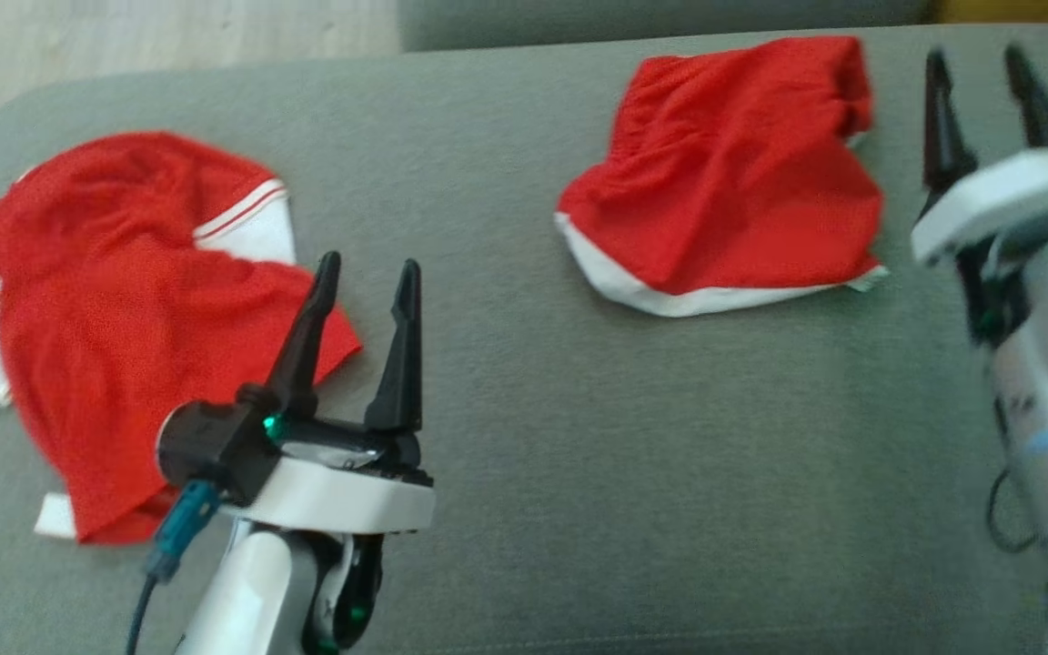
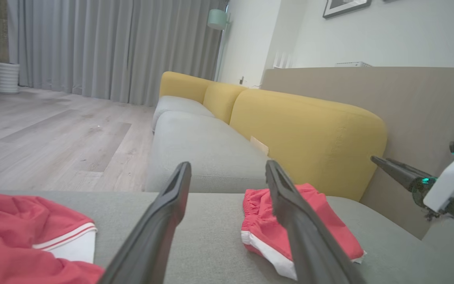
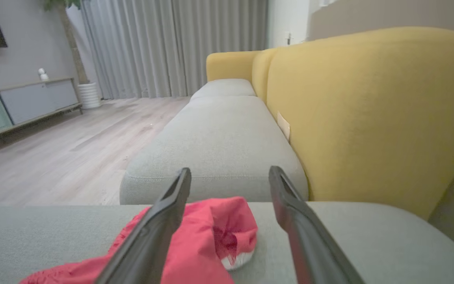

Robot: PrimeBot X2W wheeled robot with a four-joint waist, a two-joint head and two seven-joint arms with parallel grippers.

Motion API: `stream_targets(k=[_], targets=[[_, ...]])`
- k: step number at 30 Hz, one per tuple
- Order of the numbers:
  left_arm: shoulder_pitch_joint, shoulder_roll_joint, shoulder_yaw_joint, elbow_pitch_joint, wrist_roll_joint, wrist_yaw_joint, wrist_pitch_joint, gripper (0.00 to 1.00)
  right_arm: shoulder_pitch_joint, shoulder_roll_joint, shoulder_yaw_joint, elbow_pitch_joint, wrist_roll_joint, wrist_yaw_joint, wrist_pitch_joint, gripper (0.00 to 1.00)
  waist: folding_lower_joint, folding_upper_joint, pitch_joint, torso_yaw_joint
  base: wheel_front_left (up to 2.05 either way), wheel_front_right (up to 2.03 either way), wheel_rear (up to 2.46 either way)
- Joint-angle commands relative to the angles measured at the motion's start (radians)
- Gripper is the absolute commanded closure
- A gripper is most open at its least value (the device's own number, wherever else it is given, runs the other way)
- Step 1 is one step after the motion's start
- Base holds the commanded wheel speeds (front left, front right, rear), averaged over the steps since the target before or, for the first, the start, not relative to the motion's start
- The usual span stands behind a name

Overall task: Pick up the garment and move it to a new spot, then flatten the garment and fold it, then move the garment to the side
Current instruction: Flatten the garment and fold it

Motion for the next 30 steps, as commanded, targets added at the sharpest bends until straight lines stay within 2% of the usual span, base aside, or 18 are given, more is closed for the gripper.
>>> stream_targets(k=[1, 6, 10, 13, 22, 30], targets=[[-0.015, 0.001, 0.045, -0.044, 0.009, 0.001, -0.005, 0.00, 0.028, 0.019, 0.002, -0.066, 0.004, -0.001, -0.012, 0.00, 0.0000, 0.0000, -0.033, -0.052, 0.00, 0.00, 0.00], [0.007, 0.001, 0.078, -0.052, 0.011, 0.003, -0.005, 0.00, 0.278, 0.108, -0.095, -0.327, -0.015, -0.001, -0.013, 0.00, 0.0000, 0.0000, -0.047, -0.115, 0.00, 0.00, 0.00], [0.018, 0.001, 0.085, -0.041, 0.016, -0.008, -0.005, 0.00, 0.461, 0.174, -0.146, -0.476, -0.040, -0.001, -0.013, 0.00, 0.0000, 0.0000, -0.058, -0.148, 0.00, 0.00, 0.00], [0.022, 0.001, 0.092, -0.031, 0.017, -0.013, -0.005, 0.00, 0.556, 0.197, -0.140, -0.553, -0.053, -0.001, -0.013, 0.00, 0.0000, 0.0000, -0.059, -0.170, 0.00, 0.00, 0.00], [-0.006, 0.001, 0.105, 0.041, 0.030, -0.037, -0.005, 0.00, 0.633, 0.205, -0.092, -0.648, -0.026, -0.001, -0.013, 0.00, 0.0000, 0.0000, -0.020, -0.216, 0.00, 0.00, 0.00], [-0.113, 0.001, 0.080, 0.136, 0.078, -0.103, -0.005, 0.00, 0.619, 0.205, -0.098, -0.678, -0.031, -0.001, -0.013, 0.00, 0.0000, 0.0000, 0.052, -0.232, 0.00, 0.00, 0.00]])
